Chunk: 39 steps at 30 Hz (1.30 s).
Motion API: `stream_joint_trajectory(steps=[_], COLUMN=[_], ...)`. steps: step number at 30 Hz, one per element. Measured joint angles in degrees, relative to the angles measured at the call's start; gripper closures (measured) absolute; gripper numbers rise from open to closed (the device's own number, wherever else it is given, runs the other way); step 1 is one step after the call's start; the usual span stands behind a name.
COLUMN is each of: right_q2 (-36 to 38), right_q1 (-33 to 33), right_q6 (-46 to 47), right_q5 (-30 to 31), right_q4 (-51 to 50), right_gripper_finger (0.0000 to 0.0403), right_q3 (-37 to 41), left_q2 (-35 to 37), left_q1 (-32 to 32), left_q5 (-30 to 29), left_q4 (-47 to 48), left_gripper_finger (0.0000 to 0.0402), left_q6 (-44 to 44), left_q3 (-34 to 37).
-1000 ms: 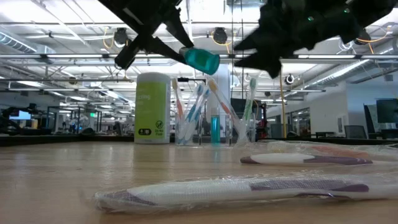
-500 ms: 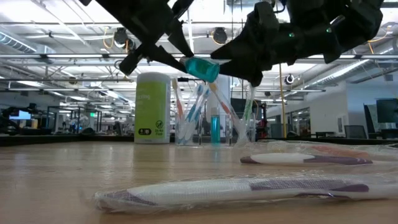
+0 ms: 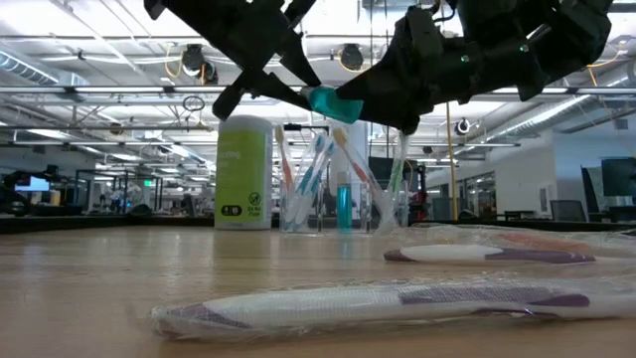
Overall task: Pick & Place toothbrushing station
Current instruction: Put the left blue mouthwash into the transparent organizer
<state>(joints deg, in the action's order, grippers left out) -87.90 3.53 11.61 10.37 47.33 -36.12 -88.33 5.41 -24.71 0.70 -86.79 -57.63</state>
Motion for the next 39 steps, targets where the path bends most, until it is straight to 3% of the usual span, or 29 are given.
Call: stream_joint_trajectory(steps=[7, 17, 22, 28, 39], right_q2=[0.02, 0.00, -0.02, -0.02, 0.00], right_q1=[0.00, -0.09, -0.11, -0.09, -0.09], right_q6=[-5.43, -5.34, -5.23, -5.25, -5.24], right_q5=[0.16, 0.80, 1.91, 1.46, 1.62], right_q4=[-0.41, -0.68, -0.79, -0.85, -1.72], right_gripper_finger=[0.0208, 0.0294, 0.0324, 0.0326, 0.0320], right_q3=[0.00, 0.00, 0.02, 0.02, 0.02], left_q2=[0.00, 0.00, 0.04, 0.09, 0.09], left_q1=[-0.57, -0.41, -0.02, 0.73, 1.22], left_q5=[1.20, 2.25, 2.21, 1.74, -2.12], left_q4=[-1.06, -0.90, -0.48, 0.10, 0.67], left_gripper_finger=[0.0295, 0.0283, 0.0283, 0.0277, 0.0203], left_q6=[9.28, 24.84, 28.53, 30.66, 42.92], left_q3=[0.00, 0.00, 0.00, -0.02, -0.02])
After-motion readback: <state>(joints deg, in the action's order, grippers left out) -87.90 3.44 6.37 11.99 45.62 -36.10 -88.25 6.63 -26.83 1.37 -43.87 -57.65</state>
